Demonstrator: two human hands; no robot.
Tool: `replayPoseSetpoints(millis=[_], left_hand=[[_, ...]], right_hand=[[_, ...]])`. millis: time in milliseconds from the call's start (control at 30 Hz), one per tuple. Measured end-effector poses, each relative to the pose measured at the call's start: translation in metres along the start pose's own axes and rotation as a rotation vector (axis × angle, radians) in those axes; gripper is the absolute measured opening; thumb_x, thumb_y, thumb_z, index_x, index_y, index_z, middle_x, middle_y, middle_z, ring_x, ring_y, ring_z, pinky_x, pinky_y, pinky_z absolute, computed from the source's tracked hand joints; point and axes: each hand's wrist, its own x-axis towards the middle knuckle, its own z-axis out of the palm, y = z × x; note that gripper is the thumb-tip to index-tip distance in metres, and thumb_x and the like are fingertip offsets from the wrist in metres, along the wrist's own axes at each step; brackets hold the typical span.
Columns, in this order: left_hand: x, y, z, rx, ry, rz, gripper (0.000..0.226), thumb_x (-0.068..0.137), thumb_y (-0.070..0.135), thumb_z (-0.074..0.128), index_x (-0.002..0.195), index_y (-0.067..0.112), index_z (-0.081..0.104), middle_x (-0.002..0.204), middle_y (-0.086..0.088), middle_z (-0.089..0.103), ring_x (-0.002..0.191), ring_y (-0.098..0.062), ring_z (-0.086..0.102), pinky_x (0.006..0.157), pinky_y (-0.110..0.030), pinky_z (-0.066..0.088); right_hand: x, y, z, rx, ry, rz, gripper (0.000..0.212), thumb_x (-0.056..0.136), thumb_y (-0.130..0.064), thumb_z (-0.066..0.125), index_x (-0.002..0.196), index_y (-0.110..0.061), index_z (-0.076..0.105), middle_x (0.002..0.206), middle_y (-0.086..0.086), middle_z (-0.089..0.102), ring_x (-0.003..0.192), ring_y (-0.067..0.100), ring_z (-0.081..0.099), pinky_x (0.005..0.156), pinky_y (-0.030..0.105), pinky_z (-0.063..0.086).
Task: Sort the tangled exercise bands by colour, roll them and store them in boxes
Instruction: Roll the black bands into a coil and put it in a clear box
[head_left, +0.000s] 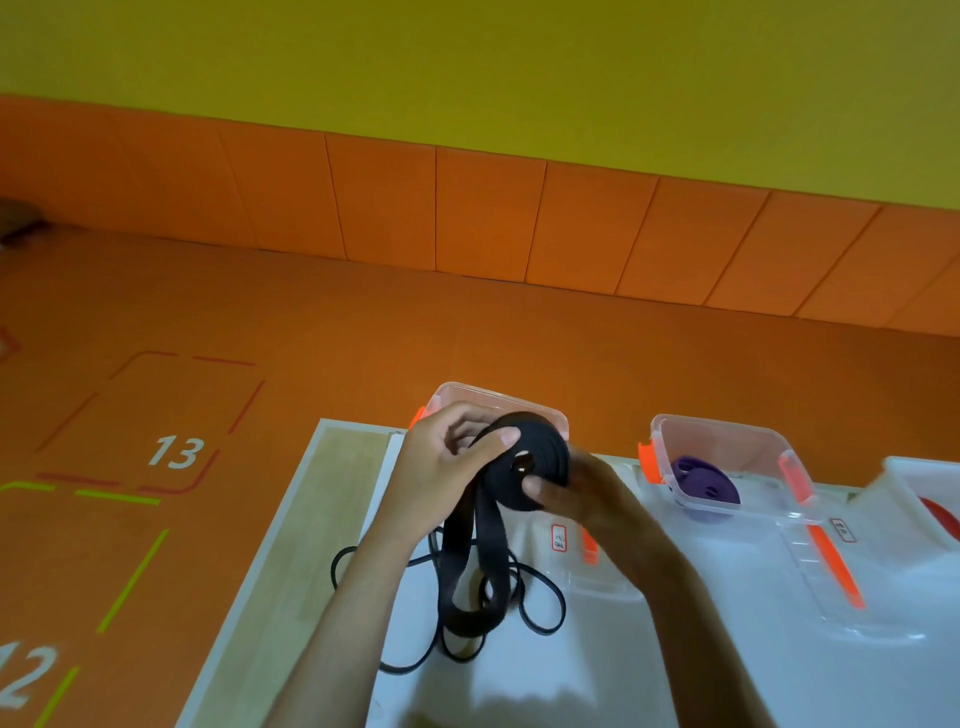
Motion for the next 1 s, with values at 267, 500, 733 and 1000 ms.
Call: replayPoseSetpoints(millis=[267,500,733,1000], left_hand=[[0.001,-0.003,0.005,-0.003,-0.115,0.047,0.03,0.098,0.035,0.076,0.128,0.032,0.074,0.124,0.018,0.076,0.122,-0.003,0.068,0.104,-0.021,0.053],[0.0,-0.012,0.0,-0.02,-0.18,-0.045,0.036,0.099,0.048,0.067,0.13,0.032,0.059,0.126,0.011,0.075,0.122,-0.007,0.068,0.107,-0.03,0.052],[-0.001,-0.018,0.002,0.036,-0.247,-0.01,0.023,0.096,0.04,0.073,0.117,0.033,0.067,0.113,0.009,0.077,0.108,-0.012,0.074,0.091,-0.025,0.056],[-0.009,-0.057,-0.019,0.142,-0.229,-0.126,0.054,0.081,0.063,0.078,0.13,0.046,0.062,0.124,0.021,0.072,0.121,0.0,0.065,0.104,-0.027,0.052]], right_hand=[[0.004,-0.005,-0.003,0.184,0.254,-0.098,0.048,0.081,-0.04,0.084,0.121,-0.018,0.073,0.118,0.015,0.071,0.108,0.032,0.071,0.074,0.039,0.062],[0.007,0.0,-0.003,0.076,0.219,-0.126,0.041,0.073,-0.033,0.091,0.105,-0.015,0.071,0.109,0.014,0.072,0.106,0.037,0.071,0.083,0.045,0.063],[0.007,-0.006,-0.003,0.034,0.143,-0.117,0.038,0.087,-0.047,0.072,0.12,-0.028,0.072,0.121,0.007,0.067,0.116,0.032,0.066,0.089,0.048,0.062],[0.008,-0.006,0.006,0.07,0.323,-0.158,0.038,0.088,-0.046,0.074,0.115,-0.019,0.073,0.114,0.01,0.072,0.11,0.034,0.068,0.089,0.055,0.061]])
